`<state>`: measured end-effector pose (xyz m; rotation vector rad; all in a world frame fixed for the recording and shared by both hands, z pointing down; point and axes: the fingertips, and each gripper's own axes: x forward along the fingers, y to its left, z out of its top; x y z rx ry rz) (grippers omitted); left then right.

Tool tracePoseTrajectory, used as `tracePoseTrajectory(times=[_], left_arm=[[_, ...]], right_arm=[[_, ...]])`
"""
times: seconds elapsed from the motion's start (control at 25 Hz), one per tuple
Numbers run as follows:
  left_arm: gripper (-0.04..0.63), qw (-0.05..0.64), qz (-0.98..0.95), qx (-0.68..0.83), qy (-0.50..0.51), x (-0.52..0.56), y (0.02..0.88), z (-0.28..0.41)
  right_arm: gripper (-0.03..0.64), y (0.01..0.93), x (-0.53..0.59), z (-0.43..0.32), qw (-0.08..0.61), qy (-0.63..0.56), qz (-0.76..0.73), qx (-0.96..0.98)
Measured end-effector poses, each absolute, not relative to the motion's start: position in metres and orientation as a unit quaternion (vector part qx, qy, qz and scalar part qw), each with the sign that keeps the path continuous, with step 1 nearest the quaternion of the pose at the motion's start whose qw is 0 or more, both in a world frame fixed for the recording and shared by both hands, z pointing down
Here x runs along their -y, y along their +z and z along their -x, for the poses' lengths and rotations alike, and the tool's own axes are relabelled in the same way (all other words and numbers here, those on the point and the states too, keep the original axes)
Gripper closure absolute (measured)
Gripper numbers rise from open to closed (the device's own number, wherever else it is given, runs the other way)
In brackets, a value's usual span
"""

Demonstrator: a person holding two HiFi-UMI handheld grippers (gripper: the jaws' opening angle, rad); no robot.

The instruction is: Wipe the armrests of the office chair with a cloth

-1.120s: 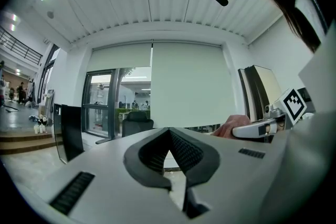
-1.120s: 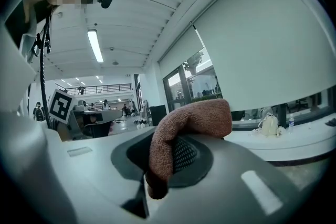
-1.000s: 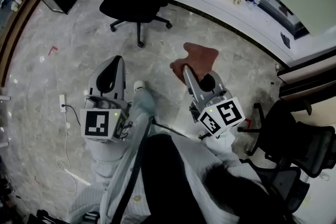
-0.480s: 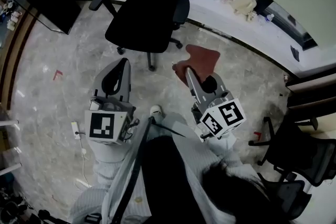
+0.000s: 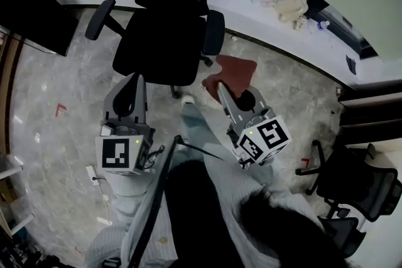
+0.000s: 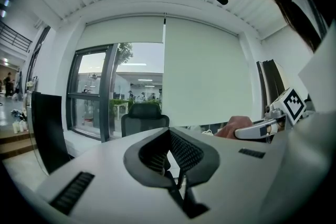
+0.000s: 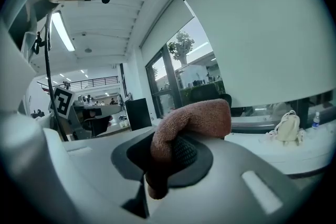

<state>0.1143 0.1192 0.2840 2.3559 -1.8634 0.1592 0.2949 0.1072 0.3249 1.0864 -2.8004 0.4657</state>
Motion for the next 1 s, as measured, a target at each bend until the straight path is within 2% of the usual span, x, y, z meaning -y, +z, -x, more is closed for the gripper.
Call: tracePoseTrajectory(times=[0.4,0.64,1.0], left_arm=[[0.592,0.054,-0.806,0.588,0.054,0.052,0.273,-0.107],[0.592,0.078,-0.823,0.557,0.074,0.108,0.289,-0.112],[0.592,0.112,-0.814,0.562,0.097,0.151,0.318,-0.096]], right_arm=[[0.578,0.321,0.059,-0.281,0.071,0.144,-0.383,0.91],[0.578,0.351,0.113,-0.292,0.118,0.149,-0.415,0.89],[0.578,0.406,0.205,-0.311,0.154,0.147,-0.438,0.873]])
